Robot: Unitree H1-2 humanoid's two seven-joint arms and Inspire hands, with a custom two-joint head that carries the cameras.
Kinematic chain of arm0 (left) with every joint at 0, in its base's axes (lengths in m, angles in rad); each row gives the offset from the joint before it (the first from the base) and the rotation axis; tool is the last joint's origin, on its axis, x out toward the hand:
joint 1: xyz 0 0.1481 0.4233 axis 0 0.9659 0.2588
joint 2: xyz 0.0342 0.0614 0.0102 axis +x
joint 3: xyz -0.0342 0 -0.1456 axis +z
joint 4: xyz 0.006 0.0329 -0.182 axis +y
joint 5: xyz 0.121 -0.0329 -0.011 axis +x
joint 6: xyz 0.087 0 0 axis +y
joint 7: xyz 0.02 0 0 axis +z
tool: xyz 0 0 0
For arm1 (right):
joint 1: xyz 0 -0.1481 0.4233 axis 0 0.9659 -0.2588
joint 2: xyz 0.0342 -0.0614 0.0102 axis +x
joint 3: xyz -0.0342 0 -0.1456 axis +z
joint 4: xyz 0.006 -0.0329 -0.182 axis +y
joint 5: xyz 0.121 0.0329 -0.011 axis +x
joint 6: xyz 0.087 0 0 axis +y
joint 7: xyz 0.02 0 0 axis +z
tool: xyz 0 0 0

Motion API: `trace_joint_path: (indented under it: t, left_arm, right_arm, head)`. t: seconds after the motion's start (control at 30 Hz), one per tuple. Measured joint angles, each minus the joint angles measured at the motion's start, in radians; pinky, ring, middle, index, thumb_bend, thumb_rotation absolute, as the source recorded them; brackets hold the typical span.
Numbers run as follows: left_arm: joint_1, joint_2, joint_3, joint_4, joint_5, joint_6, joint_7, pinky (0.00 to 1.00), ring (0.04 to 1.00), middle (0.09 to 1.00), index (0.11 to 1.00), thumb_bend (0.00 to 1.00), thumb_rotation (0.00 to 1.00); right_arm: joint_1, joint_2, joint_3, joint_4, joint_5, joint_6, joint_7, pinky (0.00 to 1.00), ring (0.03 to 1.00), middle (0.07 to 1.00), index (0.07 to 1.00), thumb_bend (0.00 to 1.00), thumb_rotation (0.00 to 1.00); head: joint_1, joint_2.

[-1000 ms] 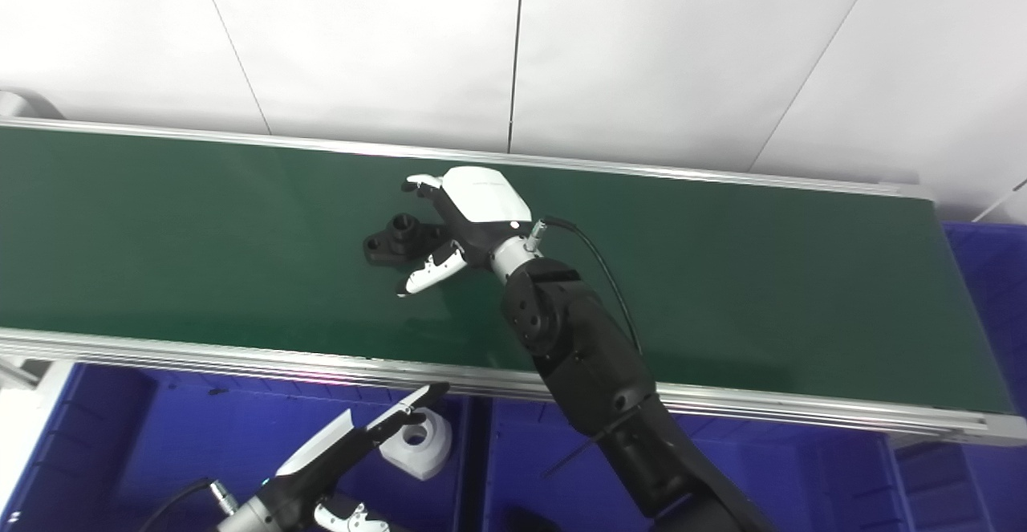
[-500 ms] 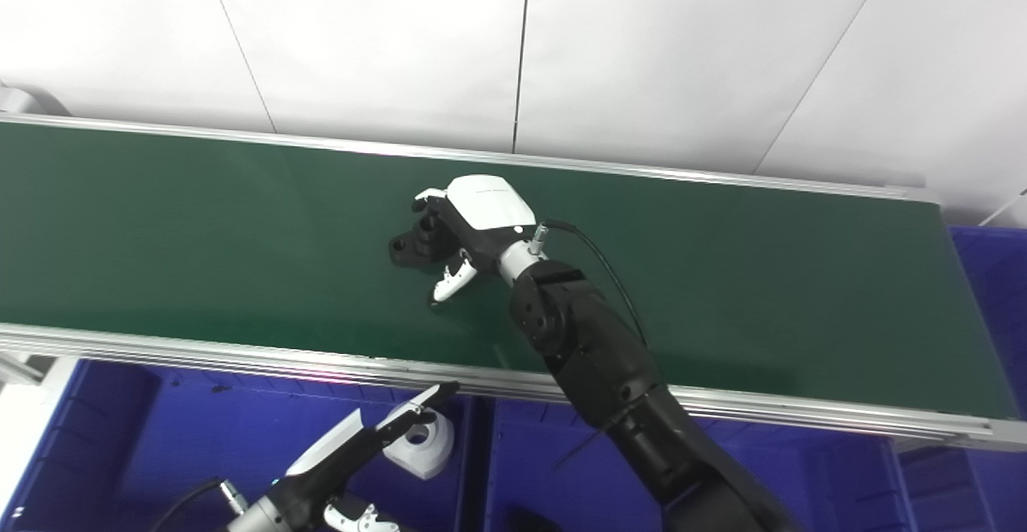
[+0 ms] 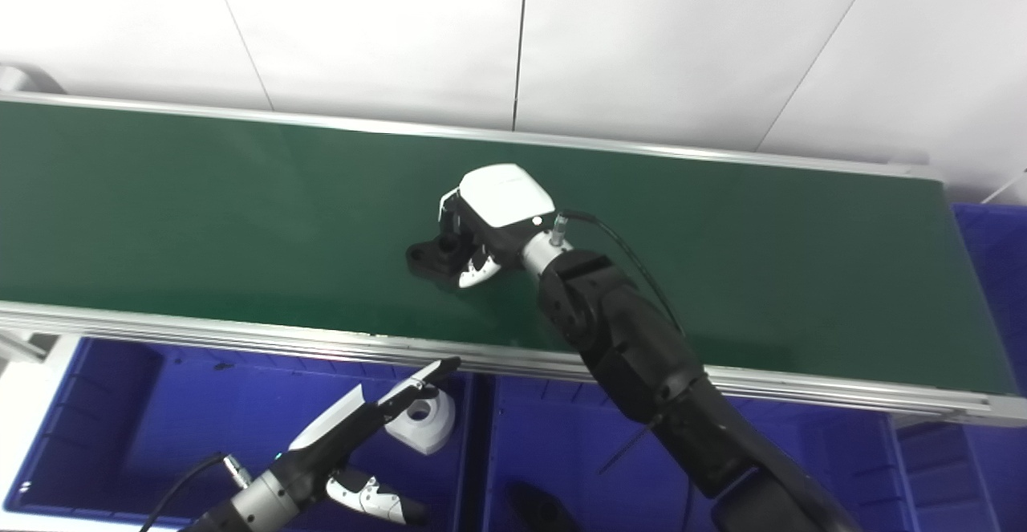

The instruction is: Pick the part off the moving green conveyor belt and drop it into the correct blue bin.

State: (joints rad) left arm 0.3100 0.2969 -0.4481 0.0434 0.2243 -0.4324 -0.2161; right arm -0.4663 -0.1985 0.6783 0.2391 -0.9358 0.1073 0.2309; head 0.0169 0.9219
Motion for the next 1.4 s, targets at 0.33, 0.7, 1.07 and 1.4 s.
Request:
trace_joint_path:
  t: [0.33, 0.7, 1.07, 1.4]
  left_arm:
    - [0.002, -0.004, 0.022, -0.014, 0.0, 0.002, -0.01, 0.94, 1.0, 1.0, 1.0, 0.92, 0.57]
    - [0.015, -0.005, 0.036, -0.031, -0.021, 0.014, -0.042, 0.95, 1.0, 1.0, 1.0, 0.92, 0.58]
    - [0.032, -0.014, 0.042, -0.063, -0.021, 0.014, -0.047, 0.95, 1.0, 1.0, 1.0, 0.91, 0.58]
    - [0.053, -0.013, 0.06, -0.086, -0.045, 0.015, -0.054, 0.93, 0.995, 1.0, 1.0, 0.91, 0.56]
  right_arm:
    - [0.039, -0.019, -0.007, -0.041, -0.054, -0.001, -0.054, 0.19, 0.361, 0.476, 0.507, 0.51, 0.0]
    - [0.174, 0.003, -0.08, -0.13, -0.073, -0.001, -0.183, 0.14, 0.195, 0.471, 0.481, 0.53, 0.0]
    - [0.377, 0.021, -0.231, -0.431, -0.055, 0.001, -0.267, 0.14, 0.19, 0.472, 0.482, 0.52, 0.0]
    - [0.586, 0.006, -0.331, -0.664, -0.05, 0.004, -0.229, 0.14, 0.179, 0.439, 0.497, 0.52, 0.0]
  head:
    - [0.002, 0.002]
    - [-0.014, 0.008]
    - [-0.041, 0.026]
    - [-0.081, 0.055]
